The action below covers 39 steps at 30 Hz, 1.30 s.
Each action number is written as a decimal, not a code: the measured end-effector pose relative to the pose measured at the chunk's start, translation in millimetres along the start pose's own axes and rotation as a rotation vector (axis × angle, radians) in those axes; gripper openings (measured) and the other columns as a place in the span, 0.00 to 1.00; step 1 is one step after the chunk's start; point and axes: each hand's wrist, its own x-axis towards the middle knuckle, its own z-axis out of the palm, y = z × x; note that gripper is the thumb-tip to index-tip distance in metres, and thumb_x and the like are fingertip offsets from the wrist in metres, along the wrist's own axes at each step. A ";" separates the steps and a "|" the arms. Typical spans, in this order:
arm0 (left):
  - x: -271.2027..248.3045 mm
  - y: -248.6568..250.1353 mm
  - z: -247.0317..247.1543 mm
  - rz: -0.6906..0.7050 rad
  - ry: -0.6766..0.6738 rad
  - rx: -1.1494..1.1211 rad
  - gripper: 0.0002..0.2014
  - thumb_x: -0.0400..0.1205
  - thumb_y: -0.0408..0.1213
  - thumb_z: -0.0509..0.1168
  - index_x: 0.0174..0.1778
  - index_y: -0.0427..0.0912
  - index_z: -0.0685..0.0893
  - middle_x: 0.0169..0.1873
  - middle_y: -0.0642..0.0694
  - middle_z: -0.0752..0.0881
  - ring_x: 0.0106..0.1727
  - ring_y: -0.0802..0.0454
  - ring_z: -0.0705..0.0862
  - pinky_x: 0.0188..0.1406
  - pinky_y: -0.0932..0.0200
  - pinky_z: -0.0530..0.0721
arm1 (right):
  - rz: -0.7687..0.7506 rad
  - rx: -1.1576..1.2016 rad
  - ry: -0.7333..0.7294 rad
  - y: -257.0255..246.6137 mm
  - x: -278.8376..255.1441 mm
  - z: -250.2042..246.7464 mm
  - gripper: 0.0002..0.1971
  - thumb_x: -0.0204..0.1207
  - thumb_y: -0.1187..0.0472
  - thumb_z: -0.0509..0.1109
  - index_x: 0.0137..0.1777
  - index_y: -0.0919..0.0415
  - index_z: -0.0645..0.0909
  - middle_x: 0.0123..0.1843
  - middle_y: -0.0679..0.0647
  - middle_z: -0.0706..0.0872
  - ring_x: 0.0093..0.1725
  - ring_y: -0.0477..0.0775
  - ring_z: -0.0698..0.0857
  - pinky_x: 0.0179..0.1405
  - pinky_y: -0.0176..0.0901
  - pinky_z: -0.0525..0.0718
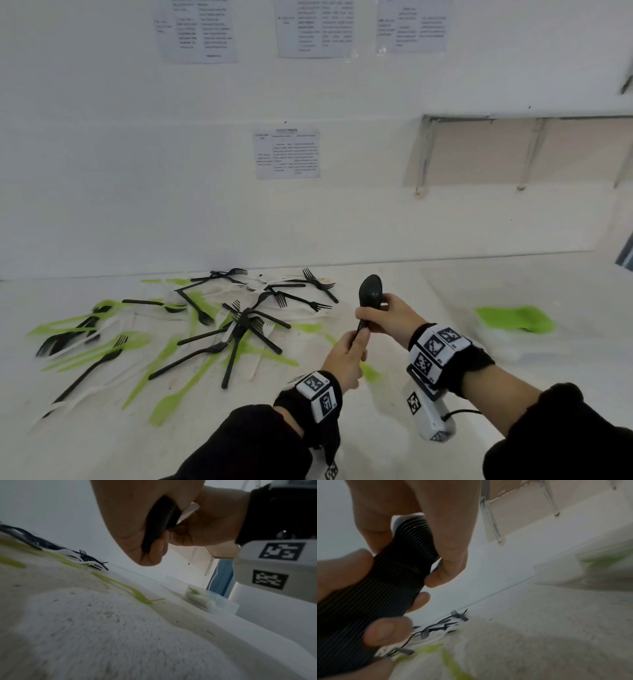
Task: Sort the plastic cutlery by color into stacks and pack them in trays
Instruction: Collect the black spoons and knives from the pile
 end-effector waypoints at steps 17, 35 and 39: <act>74.1 38.1 109.4 0.333 -0.140 1.067 0.29 0.78 0.60 0.62 0.72 0.51 0.68 0.59 0.49 0.83 0.56 0.47 0.83 0.51 0.53 0.81 | -0.165 -1.355 -0.361 -17.2 -3.8 -161.8 0.21 0.71 0.54 0.73 0.65 0.52 0.79 0.54 0.52 0.87 0.56 0.56 0.84 0.58 0.49 0.80; 118.4 27.2 239.8 -0.082 -0.175 1.005 0.68 0.64 0.61 0.76 0.80 0.40 0.29 0.82 0.50 0.36 0.84 0.54 0.42 0.82 0.45 0.40 | -0.121 -1.451 -0.474 39.2 37.1 -332.8 0.20 0.73 0.57 0.72 0.63 0.62 0.78 0.60 0.61 0.81 0.59 0.59 0.81 0.51 0.41 0.74; 118.4 28.7 237.1 -0.149 -0.199 0.869 0.67 0.65 0.55 0.78 0.80 0.41 0.30 0.83 0.46 0.42 0.83 0.48 0.49 0.81 0.55 0.52 | -0.132 -1.483 -0.531 50.8 45.0 -327.5 0.21 0.74 0.57 0.71 0.66 0.63 0.77 0.60 0.61 0.76 0.61 0.62 0.78 0.51 0.41 0.73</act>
